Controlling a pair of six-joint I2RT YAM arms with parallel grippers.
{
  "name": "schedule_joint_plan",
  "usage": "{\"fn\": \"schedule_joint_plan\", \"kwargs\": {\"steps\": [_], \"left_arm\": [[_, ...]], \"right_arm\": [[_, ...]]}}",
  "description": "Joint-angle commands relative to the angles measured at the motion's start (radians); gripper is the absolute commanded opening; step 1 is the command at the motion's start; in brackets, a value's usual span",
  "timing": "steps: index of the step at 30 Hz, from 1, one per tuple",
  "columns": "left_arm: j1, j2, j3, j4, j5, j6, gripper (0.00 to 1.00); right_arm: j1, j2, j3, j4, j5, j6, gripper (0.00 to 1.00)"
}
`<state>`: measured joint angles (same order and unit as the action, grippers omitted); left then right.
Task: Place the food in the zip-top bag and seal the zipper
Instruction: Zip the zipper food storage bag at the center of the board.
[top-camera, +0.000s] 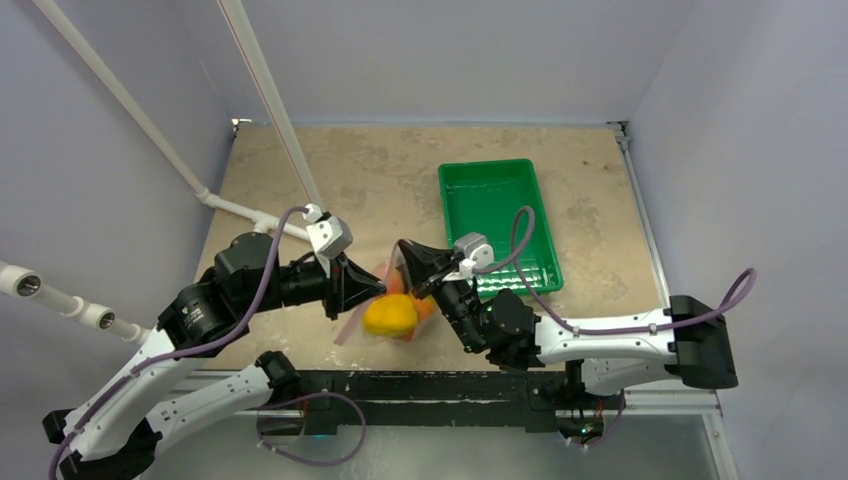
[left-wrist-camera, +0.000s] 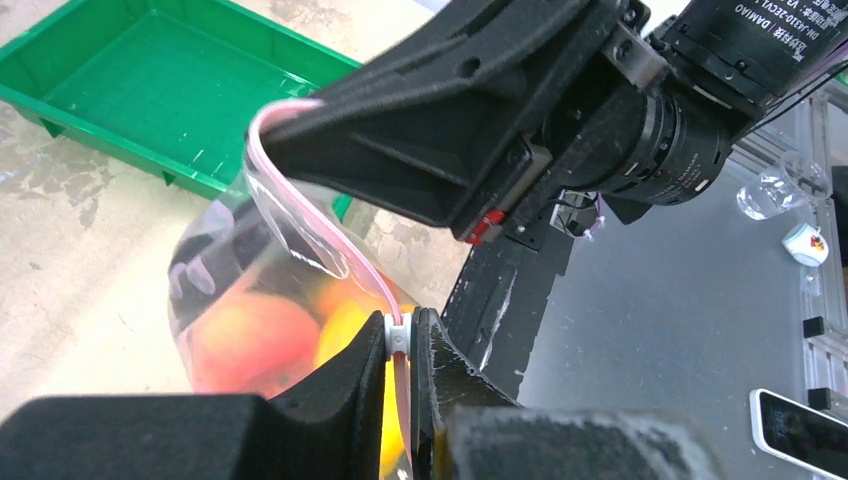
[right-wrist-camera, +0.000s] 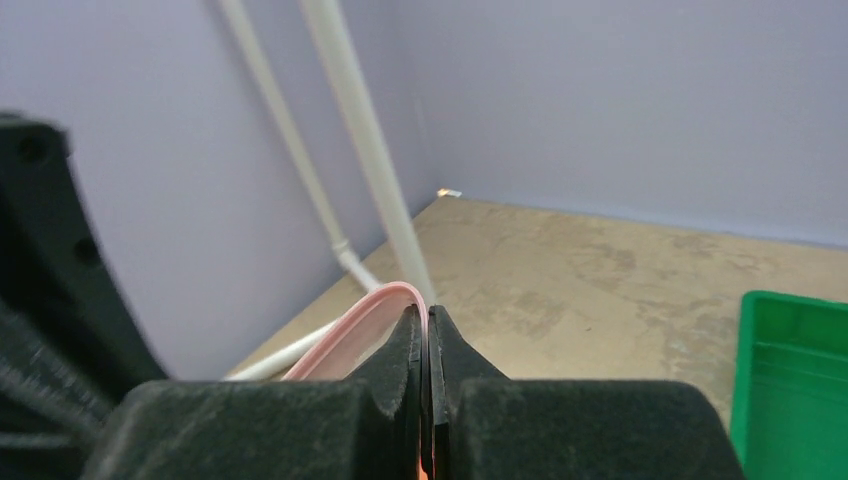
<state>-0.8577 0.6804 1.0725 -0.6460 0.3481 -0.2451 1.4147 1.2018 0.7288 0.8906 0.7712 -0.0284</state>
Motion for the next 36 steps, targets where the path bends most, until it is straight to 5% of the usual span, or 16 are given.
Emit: {"fn": "schedule_joint_plan", "kwargs": {"steps": [1,7,15,36], "left_arm": [[-0.010,-0.020,-0.004,-0.012,0.062,-0.059,0.00],[-0.010,-0.033,0.000,-0.040,0.042,-0.067,0.00],[-0.010,-0.058,0.011,-0.085,0.026,-0.074,0.00],[-0.011,-0.143,0.030,-0.222,-0.047,-0.102,0.00]], "right_arm": [[-0.022,0.044,0.011,0.373,0.287,-0.148,0.00],[-0.023,0.151,0.043,0.701,0.357,-0.413,0.00],[-0.031,0.396,0.181,1.378,0.412,-1.078,0.00],[-0.126,0.385,0.276,1.234,0.346,-1.016,0.00]]}}
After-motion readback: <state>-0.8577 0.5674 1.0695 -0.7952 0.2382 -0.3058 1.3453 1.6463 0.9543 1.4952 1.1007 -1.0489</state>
